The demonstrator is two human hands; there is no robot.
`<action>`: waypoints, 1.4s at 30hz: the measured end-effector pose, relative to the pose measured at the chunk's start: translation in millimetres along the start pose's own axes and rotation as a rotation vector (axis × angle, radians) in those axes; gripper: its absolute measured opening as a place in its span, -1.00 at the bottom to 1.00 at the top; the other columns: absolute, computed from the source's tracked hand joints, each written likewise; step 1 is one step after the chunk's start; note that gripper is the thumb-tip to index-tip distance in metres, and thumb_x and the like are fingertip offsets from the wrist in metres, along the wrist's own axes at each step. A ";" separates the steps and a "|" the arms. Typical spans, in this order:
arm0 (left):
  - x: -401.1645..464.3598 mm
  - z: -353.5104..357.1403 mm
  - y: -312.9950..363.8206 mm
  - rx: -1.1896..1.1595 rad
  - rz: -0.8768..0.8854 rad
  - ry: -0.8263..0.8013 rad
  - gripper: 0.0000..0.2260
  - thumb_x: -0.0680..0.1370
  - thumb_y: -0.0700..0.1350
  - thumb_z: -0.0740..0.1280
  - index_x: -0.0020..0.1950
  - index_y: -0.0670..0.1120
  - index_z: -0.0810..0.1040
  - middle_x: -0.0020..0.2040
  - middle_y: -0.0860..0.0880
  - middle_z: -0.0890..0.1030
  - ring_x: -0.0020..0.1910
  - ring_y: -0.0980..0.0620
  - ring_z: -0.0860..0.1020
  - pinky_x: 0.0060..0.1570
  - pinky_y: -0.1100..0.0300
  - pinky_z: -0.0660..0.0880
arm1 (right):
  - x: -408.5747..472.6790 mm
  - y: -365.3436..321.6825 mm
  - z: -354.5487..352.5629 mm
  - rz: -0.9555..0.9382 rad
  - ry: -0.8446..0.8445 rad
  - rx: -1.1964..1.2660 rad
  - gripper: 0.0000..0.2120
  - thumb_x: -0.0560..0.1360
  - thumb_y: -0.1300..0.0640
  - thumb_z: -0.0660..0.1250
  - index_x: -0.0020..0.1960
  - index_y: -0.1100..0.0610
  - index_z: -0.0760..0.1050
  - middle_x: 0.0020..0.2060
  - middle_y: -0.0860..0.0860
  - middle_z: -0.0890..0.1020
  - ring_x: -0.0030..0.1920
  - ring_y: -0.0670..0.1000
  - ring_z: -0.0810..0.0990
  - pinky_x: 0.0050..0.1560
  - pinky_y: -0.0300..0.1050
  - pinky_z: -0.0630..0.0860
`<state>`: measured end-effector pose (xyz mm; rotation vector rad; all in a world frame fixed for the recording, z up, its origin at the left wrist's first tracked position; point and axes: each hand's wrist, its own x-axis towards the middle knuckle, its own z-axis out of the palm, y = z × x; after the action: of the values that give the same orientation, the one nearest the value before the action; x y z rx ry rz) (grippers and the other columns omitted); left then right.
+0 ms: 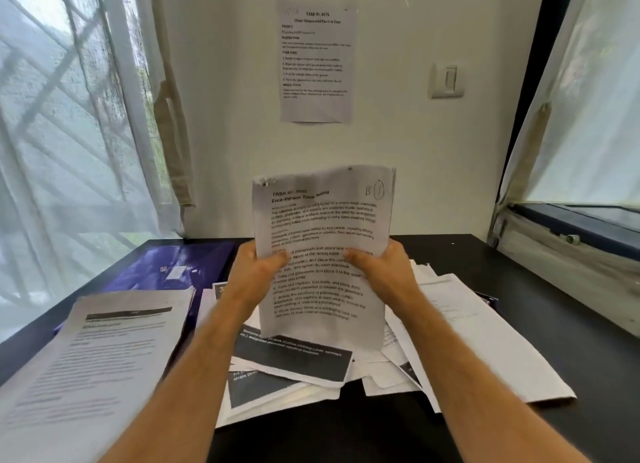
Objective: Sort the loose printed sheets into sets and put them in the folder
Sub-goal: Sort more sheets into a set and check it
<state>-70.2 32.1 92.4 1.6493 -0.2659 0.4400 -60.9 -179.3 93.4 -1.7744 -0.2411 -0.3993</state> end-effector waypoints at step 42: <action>-38.8 177.9 -65.8 0.293 -0.188 -0.470 -0.84 0.63 -0.04 0.34 0.14 -0.05 0.63 -0.11 0.06 0.72 -0.24 0.16 0.69 -0.20 0.24 0.65 | 20.5 111.0 -126.8 -0.049 0.299 -0.383 -0.71 0.49 0.29 0.42 0.14 0.02 0.52 0.09 -0.03 0.56 0.06 -0.01 0.60 0.02 -0.16 0.60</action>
<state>-54.3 -138.5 2.1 2.0349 -0.4031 -0.0629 -18.6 -329.8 27.3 -2.0528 0.0077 -0.7790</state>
